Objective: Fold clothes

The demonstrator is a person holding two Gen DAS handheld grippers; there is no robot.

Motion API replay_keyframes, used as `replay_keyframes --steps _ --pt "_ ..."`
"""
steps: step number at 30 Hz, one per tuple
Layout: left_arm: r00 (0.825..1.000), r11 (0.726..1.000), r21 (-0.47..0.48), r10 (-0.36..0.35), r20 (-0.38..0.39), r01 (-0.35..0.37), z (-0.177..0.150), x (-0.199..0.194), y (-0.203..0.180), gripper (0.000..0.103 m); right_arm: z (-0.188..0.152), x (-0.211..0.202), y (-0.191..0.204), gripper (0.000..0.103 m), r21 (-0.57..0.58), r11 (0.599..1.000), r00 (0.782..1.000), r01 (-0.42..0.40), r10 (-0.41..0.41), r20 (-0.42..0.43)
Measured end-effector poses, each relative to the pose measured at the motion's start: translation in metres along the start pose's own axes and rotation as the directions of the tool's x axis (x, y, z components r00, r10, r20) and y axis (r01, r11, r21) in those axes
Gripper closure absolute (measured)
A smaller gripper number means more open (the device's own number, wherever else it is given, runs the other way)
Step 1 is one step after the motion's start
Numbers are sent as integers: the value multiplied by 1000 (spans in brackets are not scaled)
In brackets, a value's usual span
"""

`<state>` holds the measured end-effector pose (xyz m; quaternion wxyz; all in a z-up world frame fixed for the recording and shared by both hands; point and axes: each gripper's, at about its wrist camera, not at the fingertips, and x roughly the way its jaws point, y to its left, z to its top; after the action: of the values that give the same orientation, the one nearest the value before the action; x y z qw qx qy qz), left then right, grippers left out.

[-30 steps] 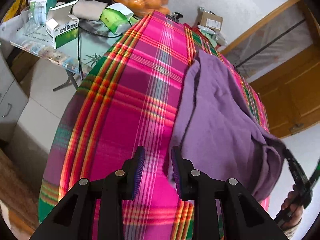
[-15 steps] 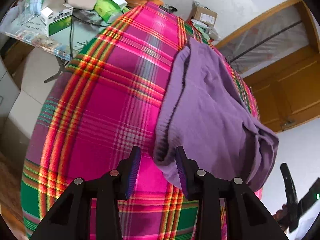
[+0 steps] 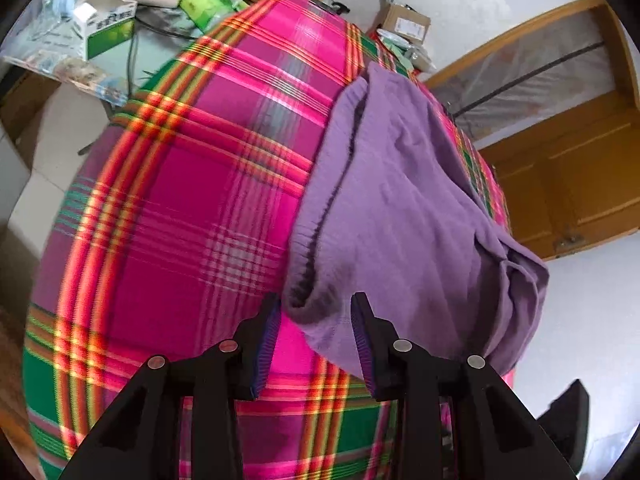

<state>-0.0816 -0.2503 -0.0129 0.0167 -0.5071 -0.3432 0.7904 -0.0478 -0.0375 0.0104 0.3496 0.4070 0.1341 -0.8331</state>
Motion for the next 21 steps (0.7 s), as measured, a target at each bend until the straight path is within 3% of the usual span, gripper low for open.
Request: replay_keyframes --steps 10,13,14,21 --pt "1000 1000 16 7 10 -7 0 5 -10 67 9 13 14 61 -53 993 994 110 -110 -4" --pt "1000 1000 29 2 11 -2 -3 5 -12 88 11 14 11 90 -29 992 993 120 -120 -6" --pt "1000 1000 30 -2 16 1 -4 3 -12 90 11 14 11 99 -25 992 992 125 -126 -9" --pt "997 998 25 -55 54 54 -9 -18 -9 92 6 -3 19 99 -27 996 996 89 -89 9"
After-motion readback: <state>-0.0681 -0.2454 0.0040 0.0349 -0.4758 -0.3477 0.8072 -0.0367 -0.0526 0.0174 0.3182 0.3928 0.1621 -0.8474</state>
